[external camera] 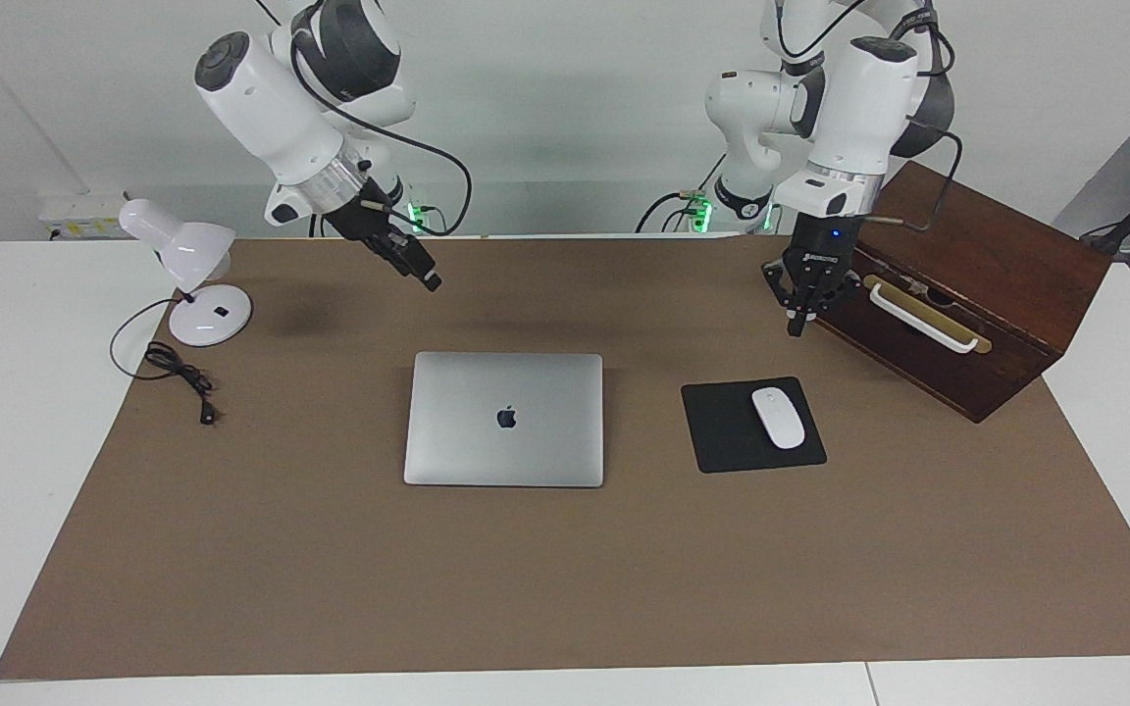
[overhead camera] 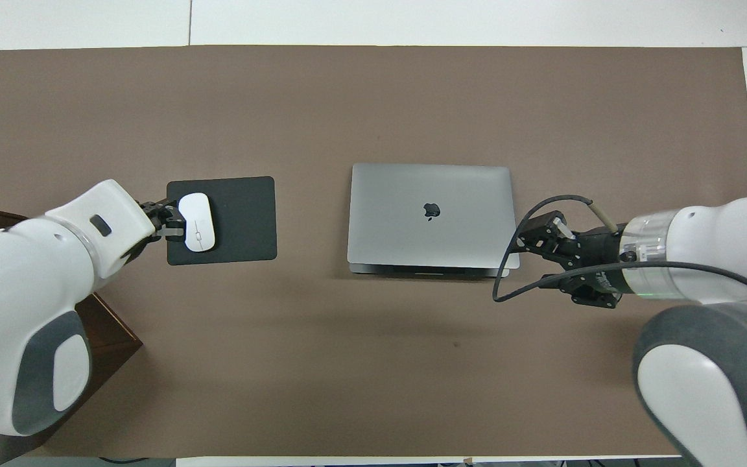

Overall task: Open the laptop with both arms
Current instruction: 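Move the left gripper toward the laptop front while the right gripper approaches its lid, then press the left gripper on the laptop base while the right gripper grips the lid edge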

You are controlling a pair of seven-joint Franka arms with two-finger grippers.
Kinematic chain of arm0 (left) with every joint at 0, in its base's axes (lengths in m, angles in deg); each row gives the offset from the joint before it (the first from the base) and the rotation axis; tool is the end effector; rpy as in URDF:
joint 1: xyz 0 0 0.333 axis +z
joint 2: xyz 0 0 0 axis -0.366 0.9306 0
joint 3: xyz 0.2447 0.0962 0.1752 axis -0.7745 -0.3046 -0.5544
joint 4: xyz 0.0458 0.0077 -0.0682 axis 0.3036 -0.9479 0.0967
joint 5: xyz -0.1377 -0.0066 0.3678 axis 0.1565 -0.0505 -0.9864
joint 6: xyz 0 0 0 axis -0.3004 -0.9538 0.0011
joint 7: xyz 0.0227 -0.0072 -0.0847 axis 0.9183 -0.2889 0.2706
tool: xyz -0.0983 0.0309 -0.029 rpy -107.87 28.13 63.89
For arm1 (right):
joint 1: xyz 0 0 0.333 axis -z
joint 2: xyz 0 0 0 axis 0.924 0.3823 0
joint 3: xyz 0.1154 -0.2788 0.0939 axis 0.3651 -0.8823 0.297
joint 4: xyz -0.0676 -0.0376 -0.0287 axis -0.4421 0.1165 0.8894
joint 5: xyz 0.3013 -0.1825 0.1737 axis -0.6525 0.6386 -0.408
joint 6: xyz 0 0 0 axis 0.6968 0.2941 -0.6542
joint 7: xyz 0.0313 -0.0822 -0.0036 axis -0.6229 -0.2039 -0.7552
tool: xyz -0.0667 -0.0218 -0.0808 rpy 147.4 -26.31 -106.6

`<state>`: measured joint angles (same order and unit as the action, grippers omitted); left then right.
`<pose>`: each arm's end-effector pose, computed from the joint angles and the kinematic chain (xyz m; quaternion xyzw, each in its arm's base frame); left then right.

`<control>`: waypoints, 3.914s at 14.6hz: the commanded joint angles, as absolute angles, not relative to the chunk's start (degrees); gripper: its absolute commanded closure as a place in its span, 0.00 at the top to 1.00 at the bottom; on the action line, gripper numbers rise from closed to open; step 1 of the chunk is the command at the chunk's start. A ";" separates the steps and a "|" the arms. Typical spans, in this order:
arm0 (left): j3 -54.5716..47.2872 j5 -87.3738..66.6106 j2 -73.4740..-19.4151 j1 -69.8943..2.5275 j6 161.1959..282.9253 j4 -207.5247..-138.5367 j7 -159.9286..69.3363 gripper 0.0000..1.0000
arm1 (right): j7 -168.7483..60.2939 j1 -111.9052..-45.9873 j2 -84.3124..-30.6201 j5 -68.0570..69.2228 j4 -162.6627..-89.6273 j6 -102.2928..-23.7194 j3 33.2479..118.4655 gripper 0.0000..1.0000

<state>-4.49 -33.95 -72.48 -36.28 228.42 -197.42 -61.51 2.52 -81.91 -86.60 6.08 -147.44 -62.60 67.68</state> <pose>0.4755 -0.1462 0.5007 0.9616 -0.1412 0.2321 0.0388 0.4740 0.1369 0.5072 -0.9021 0.3787 0.0604 0.1978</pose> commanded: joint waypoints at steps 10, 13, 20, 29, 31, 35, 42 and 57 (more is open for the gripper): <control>-5.44 -33.06 -69.18 -48.61 262.68 -216.14 -59.78 0.00 | 8.09 -89.58 -83.54 -5.10 -158.01 -87.87 67.78 0.72; -5.35 -33.06 -66.09 -50.29 268.15 -216.76 -58.90 0.00 | 7.47 -92.12 -80.99 -7.59 -159.06 -92.17 67.78 0.72; -5.35 -33.06 -60.90 -54.33 280.63 -219.57 -56.09 0.00 | 6.42 -94.76 -77.12 -11.45 -160.47 -98.68 67.78 0.72; -5.35 -32.53 -59.23 -58.38 284.51 -220.81 -52.39 0.00 | 0.89 -94.86 -75.27 -18.92 -160.56 -100.62 67.78 0.73; -5.35 -31.22 -59.06 -60.04 284.42 -220.63 -52.39 0.00 | -1.48 -94.94 -74.83 -21.90 -160.56 -101.06 67.78 0.73; -5.35 -30.95 -56.07 -63.65 284.42 -220.19 -50.37 0.00 | -5.97 -96.43 -73.78 -27.09 -160.56 -103.43 67.78 0.72; -5.44 -30.95 -50.19 -65.24 284.42 -215.71 -49.49 0.00 | -6.59 -96.70 -73.25 -27.98 -160.56 -103.96 67.78 0.73; -5.88 -31.48 -41.21 -63.21 284.42 -206.83 -50.46 0.00 | -8.08 -96.61 -72.54 -28.33 -161.09 -103.87 67.78 0.72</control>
<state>-5.97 -31.95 -43.05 -63.65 283.18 -208.35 -49.60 -4.95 -96.41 -72.62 -26.21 -160.71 -102.47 67.87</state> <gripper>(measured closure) 0.991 0.295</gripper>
